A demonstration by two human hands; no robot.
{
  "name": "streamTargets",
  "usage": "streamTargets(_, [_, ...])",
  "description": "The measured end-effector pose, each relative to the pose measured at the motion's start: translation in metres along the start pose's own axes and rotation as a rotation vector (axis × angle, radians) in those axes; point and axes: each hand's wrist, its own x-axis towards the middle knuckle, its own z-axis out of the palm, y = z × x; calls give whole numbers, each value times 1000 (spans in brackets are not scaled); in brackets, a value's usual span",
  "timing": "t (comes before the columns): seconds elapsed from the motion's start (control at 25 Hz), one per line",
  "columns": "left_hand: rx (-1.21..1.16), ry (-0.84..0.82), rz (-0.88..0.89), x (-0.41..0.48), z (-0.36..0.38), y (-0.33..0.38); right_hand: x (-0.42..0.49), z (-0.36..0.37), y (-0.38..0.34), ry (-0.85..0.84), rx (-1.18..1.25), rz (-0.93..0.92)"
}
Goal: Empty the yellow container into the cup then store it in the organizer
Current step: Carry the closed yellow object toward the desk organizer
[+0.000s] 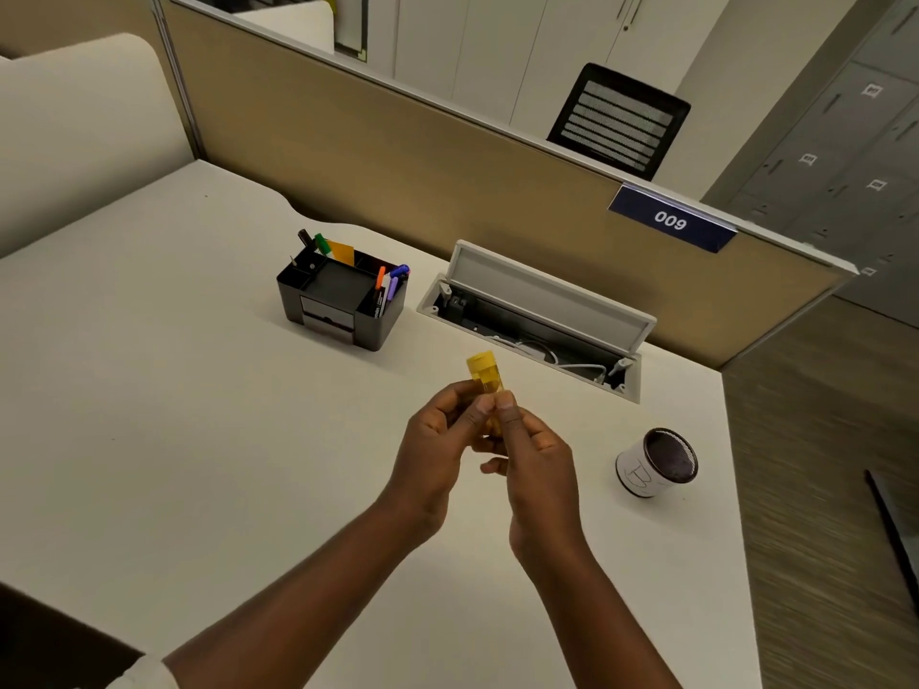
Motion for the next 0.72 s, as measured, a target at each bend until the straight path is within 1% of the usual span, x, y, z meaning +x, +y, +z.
streamTargets(0.08, [58, 25, 32, 14, -15, -3, 9, 12, 11, -11, -31, 41])
streamTargets(0.12, [125, 54, 69, 22, -24, -7, 13, 19, 20, 4, -56, 37])
streamTargets(0.2, [337, 134, 181, 41, -48, -16, 17, 33, 41, 42, -155, -43])
streamTargets(0.28, [538, 205, 274, 62, -79, -29, 19, 45, 69, 31, -301, -143])
streamTargets(0.44, [941, 265, 343, 115, -152, -46, 23, 66, 129, -164, -678, -295])
streamTargets(0.52, [1138, 286, 356, 145, -184, -41, 29, 74, 153, -272, -819, -325])
streamTargets(0.64, [1395, 308, 379, 190, -217, -26, 37, 83, 181, -436, -1014, -250])
streamTargets(0.72, [1485, 323, 395, 214, -229, -19, 38, 87, 194, -511, -1146, -178])
